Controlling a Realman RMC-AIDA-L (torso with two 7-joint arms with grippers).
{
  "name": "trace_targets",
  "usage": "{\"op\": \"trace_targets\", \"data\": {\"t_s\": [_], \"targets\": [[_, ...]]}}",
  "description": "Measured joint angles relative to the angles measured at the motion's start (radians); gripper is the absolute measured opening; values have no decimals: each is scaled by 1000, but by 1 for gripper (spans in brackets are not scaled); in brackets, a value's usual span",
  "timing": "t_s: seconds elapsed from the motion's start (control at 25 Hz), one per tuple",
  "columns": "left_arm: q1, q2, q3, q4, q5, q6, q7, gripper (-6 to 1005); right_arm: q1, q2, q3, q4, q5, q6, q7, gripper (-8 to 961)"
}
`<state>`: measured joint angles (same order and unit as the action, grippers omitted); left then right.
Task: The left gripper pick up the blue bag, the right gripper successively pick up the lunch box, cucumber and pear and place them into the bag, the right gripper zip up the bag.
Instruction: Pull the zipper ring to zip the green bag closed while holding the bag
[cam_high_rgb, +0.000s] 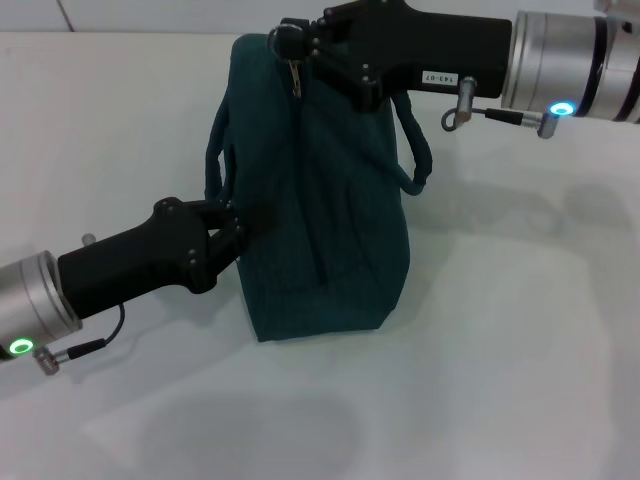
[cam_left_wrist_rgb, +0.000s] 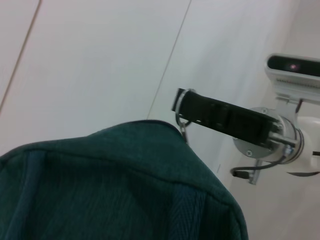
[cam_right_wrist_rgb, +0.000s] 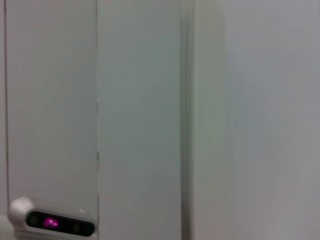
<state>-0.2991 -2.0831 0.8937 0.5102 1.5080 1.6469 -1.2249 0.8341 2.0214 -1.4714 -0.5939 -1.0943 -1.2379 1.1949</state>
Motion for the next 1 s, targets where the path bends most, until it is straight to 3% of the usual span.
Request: {"op": "trace_targets", "data": {"t_s": [1.0], "targets": [[21,5,-19,-24,5,14,2,57,-2,-3,14,6,26,-19,-1,13]]}}
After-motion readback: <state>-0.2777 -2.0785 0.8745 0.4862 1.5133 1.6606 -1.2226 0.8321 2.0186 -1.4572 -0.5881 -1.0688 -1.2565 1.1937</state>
